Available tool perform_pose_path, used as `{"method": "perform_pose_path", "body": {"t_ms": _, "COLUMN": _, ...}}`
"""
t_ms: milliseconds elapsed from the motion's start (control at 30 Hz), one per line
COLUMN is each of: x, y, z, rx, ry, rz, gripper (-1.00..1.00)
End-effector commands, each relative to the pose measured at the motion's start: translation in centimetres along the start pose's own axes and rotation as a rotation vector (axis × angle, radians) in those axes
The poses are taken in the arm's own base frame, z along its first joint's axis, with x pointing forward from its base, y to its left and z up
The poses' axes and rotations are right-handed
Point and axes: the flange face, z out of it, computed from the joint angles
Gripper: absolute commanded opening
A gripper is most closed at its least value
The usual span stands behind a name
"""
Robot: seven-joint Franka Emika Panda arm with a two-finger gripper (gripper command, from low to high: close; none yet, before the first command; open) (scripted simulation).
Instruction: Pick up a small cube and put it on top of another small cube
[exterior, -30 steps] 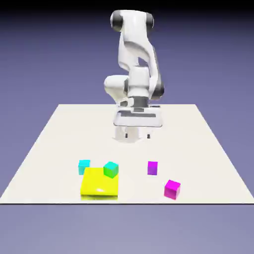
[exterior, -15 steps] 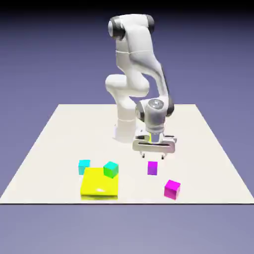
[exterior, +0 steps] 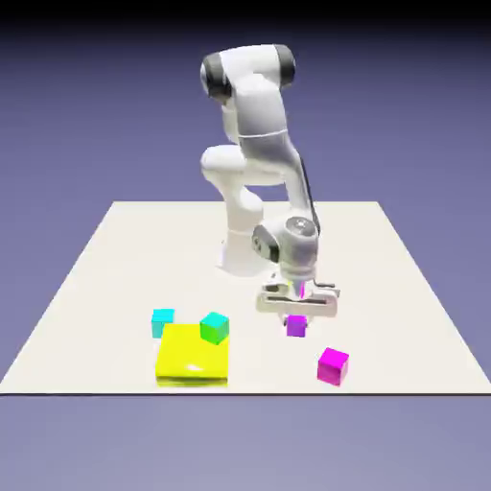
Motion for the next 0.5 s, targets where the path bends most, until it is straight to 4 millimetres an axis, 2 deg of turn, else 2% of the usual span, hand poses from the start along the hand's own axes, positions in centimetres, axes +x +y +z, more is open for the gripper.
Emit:
{"method": "perform_pose_path", "body": {"t_ms": 0, "x": 0.0, "y": 0.0, "z": -0.7, "rx": 0.0, "ry": 0.0, "rz": 0.0, "gripper": -1.0}}
{"method": "perform_pose_path", "body": {"t_ms": 200, "x": -0.2, "y": 0.5, "z": -4.0, "rx": -0.008, "ry": 0.0, "rz": -0.003, "gripper": -1.0}}
{"method": "perform_pose_path", "body": {"t_ms": 267, "x": -0.2, "y": 0.5, "z": -4.1, "rx": -0.009, "ry": 0.0, "rz": -0.003, "gripper": -1.0}}
{"method": "perform_pose_path", "body": {"t_ms": 467, "x": 1.0, "y": -6.3, "z": -6.8, "rx": 0.008, "ry": -0.024, "rz": -0.013, "gripper": -1.0}}
